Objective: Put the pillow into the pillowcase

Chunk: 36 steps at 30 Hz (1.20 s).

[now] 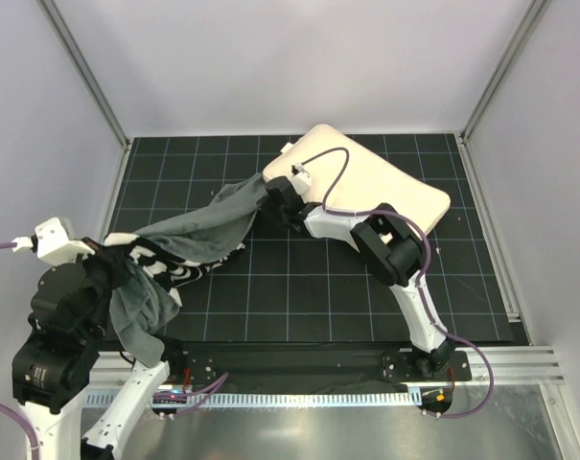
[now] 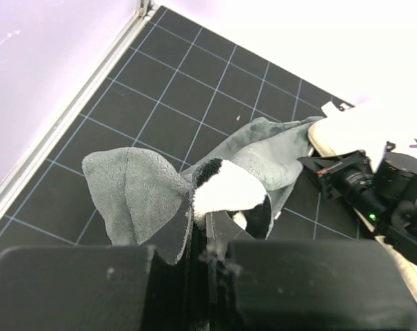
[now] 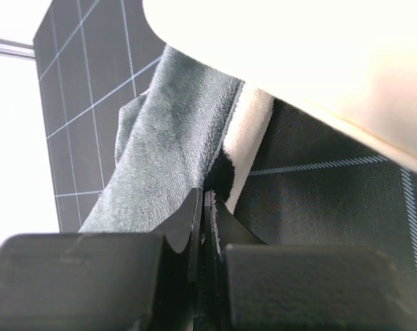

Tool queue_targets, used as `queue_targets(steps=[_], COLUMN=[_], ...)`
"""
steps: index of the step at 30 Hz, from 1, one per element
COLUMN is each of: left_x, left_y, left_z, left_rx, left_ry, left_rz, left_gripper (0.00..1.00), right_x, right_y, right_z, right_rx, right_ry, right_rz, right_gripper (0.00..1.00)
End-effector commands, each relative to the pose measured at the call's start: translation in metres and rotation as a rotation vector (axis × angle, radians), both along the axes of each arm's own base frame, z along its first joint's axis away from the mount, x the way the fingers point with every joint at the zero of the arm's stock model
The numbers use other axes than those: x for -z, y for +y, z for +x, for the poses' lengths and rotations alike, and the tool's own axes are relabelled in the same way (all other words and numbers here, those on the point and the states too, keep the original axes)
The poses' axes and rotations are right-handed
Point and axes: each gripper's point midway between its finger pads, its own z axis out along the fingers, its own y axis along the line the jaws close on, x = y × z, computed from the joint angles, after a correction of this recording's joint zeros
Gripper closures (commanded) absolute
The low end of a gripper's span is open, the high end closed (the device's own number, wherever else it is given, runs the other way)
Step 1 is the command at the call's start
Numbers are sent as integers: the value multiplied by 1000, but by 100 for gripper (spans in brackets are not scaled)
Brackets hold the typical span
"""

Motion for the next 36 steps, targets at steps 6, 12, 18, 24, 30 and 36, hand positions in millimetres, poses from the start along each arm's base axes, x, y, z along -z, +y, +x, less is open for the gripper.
queue_targets(steps=[6,12,18,24,30,36], left_x=[-24,-50,-77,-67,-55,-20], left_y=[10,18,24,5,-20,-57], left_z=[-2,-18,-37,-24,-8,26], left_rx=[-47,-70,-82,-3,97,240], left_ry=[-45,-118,-187,-142,-123,-3], left_rz=[24,10,-7,-55,-115,-160], left_gripper=[100,100,99,100,99,100], right_x=[-172,-259,-293,-295,-304,-292], right_y=[-16,-59,-135,-230,-314,-340], right_z=[-13,-81,-145,-204,-245,-254], right_rx=[-19,-76,10,87,193,227], right_ry=[-322,-475,-531,-496,-501,-449], right_rz=[111,99,-68,-140,-237,-352], right_gripper=[96,96,96,96,96,96])
